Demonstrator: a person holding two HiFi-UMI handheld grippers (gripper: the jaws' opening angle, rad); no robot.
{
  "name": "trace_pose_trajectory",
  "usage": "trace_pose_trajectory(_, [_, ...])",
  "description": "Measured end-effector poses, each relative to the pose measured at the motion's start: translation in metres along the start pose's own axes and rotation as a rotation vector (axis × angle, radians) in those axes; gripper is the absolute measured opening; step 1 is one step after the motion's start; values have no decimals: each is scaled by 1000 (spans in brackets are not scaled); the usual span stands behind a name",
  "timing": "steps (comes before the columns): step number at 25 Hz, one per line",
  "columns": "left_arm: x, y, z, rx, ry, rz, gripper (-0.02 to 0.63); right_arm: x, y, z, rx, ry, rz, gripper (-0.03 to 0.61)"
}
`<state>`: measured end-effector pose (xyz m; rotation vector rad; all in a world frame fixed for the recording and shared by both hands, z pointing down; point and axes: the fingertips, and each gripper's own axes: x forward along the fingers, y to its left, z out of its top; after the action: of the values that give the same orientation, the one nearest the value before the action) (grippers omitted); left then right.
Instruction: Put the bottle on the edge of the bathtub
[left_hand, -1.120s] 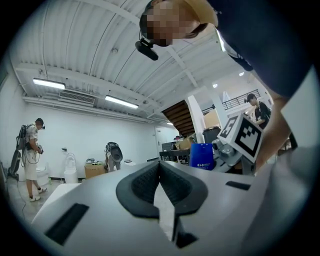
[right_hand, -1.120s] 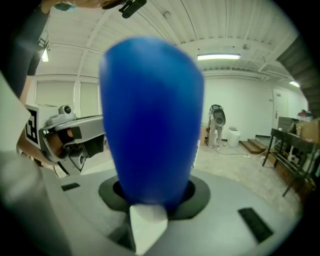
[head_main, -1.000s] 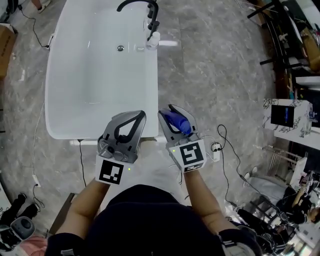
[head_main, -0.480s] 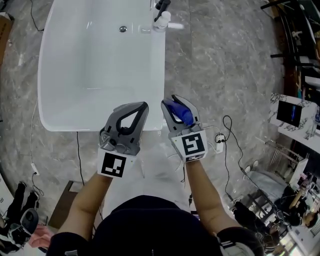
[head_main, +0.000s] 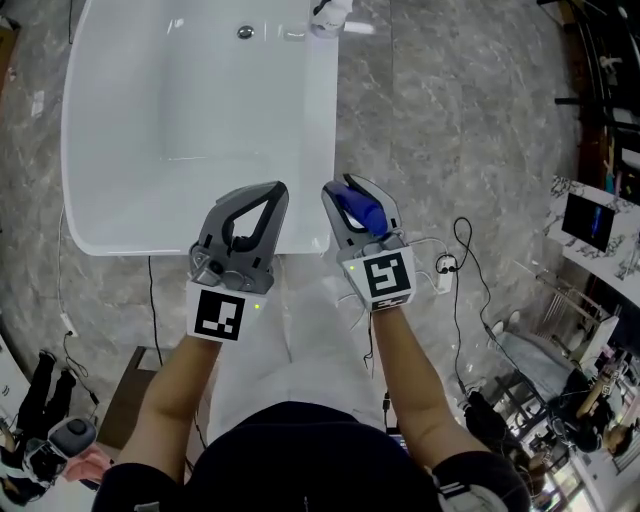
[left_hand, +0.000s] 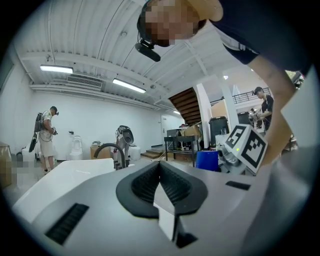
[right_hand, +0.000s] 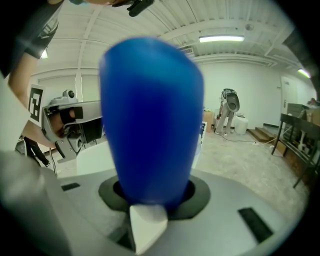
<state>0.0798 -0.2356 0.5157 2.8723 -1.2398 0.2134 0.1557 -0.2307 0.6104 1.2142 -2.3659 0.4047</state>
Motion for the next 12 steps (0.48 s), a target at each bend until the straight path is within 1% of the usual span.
trace_pose_trajectory(12, [4,1,-19,-11,36,-1,2,13,-2,-19,-12,32,18,141])
